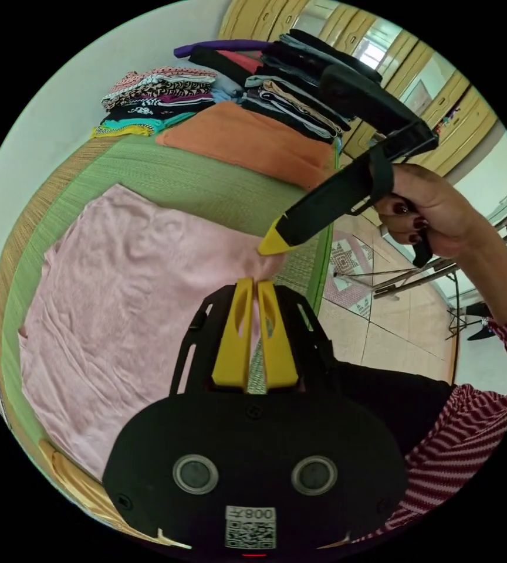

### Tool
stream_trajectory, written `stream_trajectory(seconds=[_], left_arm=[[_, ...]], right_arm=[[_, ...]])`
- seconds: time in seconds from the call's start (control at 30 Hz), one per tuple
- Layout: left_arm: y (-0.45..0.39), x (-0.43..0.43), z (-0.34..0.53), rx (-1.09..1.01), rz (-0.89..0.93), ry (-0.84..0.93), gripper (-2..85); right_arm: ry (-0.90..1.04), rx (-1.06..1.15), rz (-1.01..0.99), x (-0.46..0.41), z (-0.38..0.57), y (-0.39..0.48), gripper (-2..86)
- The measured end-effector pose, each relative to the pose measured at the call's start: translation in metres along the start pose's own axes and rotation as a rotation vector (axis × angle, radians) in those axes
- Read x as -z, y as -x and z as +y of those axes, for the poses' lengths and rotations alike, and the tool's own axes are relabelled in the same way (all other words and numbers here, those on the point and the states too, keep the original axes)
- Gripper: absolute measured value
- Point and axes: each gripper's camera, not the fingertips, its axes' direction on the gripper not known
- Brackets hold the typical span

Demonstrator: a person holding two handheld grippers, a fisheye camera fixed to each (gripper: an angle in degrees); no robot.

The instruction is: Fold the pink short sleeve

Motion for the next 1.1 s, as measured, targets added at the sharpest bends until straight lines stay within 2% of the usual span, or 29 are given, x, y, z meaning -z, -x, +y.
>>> stream_trajectory(seconds=[0.17, 0.43, 0.83, 1.1], left_arm=[[0.005, 0.000, -0.001, 0.070, 0.095, -0.058, 1.2], [0.008, 0.000, -0.004, 0.115, 0.161, -0.124, 0.8], [0.025, -0.012, -0.003, 0.163, 0.262, -0.213, 0.8], [0.044, -0.030, 0.004, 0.186, 0.307, -0.225, 0.7]], right_arm=[[-0.085, -0.052, 0.042, 0.013, -0.008, -0.029, 5.2], [-0.107, -0.156, -0.115, -0.024, -0.107, -0.097, 11.1], [-0.109, -0.098, -0.208, -0.049, -0.257, -0.081, 9.3], [-0.058, -0.077, -0.220, -0.058, -0.310, -0.055, 5.6]])
